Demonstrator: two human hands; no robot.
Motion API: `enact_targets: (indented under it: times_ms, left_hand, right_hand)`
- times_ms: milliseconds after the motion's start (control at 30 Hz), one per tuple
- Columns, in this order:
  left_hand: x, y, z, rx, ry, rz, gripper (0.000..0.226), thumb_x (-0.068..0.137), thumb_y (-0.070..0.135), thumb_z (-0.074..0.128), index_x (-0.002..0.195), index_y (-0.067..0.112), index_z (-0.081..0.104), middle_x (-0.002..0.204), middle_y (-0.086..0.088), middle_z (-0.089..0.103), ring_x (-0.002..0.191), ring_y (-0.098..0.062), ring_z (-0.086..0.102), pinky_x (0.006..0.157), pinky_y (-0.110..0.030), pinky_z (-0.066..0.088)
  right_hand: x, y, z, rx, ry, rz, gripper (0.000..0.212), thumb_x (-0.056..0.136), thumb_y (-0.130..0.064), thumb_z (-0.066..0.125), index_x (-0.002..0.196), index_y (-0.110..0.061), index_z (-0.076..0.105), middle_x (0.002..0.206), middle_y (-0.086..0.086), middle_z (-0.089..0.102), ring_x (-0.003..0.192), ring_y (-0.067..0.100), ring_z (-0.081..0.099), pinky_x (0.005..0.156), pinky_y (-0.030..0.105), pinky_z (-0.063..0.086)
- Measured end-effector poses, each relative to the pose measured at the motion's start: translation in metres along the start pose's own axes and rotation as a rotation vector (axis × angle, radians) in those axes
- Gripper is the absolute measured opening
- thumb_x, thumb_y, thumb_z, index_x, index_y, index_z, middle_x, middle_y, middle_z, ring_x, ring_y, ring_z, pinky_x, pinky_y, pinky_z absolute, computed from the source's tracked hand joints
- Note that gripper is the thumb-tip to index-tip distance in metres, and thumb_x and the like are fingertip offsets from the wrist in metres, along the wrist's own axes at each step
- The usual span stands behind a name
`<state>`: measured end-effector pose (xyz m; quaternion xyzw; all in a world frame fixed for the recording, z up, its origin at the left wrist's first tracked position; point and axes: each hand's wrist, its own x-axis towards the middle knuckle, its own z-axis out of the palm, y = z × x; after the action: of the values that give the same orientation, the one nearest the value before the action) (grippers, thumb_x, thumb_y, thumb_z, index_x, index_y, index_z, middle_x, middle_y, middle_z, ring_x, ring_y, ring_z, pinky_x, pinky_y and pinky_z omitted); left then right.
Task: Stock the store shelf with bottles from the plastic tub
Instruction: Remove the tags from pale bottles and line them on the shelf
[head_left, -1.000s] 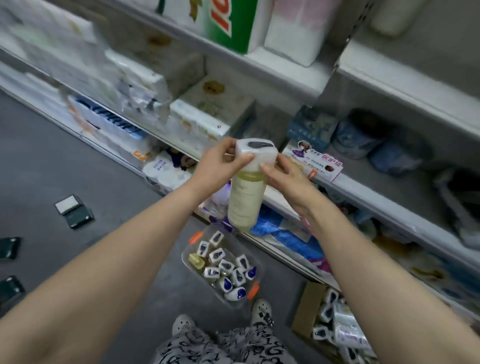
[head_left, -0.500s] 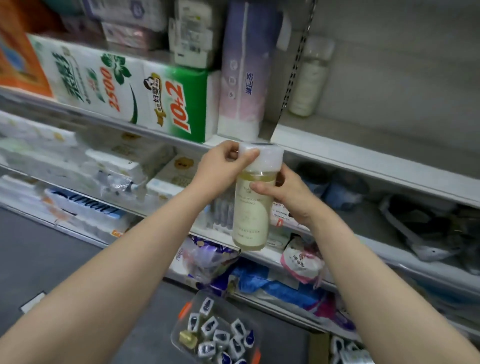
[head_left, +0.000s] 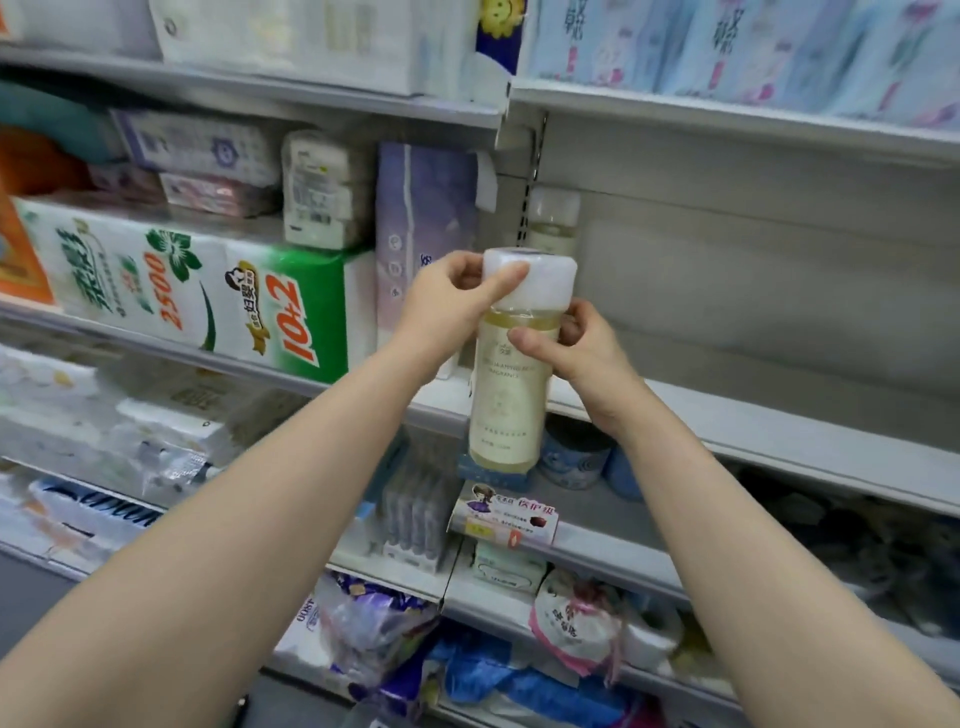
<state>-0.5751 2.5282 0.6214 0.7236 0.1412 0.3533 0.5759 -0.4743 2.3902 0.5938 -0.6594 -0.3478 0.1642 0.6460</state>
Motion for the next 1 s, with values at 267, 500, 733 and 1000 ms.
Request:
enact_targets:
  times_ms: [267, 500, 733, 1000]
  left_hand:
    - [0.036, 0.022, 0.029, -0.040, -0.067, 0.145, 0.045, 0.084, 0.040, 0.074, 0.122, 0.016, 0.065, 0.114, 0.001, 0.071, 0.108, -0.013, 0.067, 0.096, -0.043, 0.055]
    - [0.057, 0.003, 0.042, -0.020, -0.164, 0.248, 0.050, 0.087, 0.016, 0.071, 0.134, 0.006, 0.056, 0.126, -0.007, 0.066, 0.116, -0.017, 0.064, 0.101, -0.039, 0.051]
    - [0.076, -0.016, 0.048, -0.012, -0.230, 0.271, 0.050, 0.082, 0.025, 0.071, 0.129, 0.014, 0.059, 0.120, -0.003, 0.068, 0.110, -0.012, 0.065, 0.100, -0.034, 0.052]
    - [0.083, -0.033, 0.048, -0.059, -0.283, 0.256, 0.048, 0.091, 0.012, 0.068, 0.137, 0.017, 0.054, 0.128, 0.002, 0.065, 0.117, -0.007, 0.062, 0.102, -0.029, 0.049]
  right_hand:
    - [0.035, -0.020, -0.036, 0.038, 0.069, -0.091, 0.081, 0.063, -0.037, 0.089, 0.129, -0.016, 0.049, 0.122, 0.000, 0.069, 0.110, 0.012, 0.068, 0.090, 0.032, 0.056]
    - [0.052, -0.007, -0.049, 0.042, 0.139, -0.089, 0.084, 0.063, -0.036, 0.090, 0.134, -0.019, 0.048, 0.127, 0.001, 0.067, 0.117, 0.013, 0.064, 0.099, 0.038, 0.053]
    - [0.057, 0.011, -0.045, 0.043, 0.195, -0.026, 0.074, 0.075, -0.026, 0.086, 0.137, -0.020, 0.046, 0.125, -0.001, 0.068, 0.118, 0.014, 0.063, 0.098, 0.042, 0.054]
    - [0.053, 0.015, -0.033, -0.014, 0.300, -0.047, 0.059, 0.083, -0.027, 0.081, 0.134, -0.023, 0.052, 0.125, -0.002, 0.069, 0.116, 0.011, 0.064, 0.101, 0.039, 0.053]
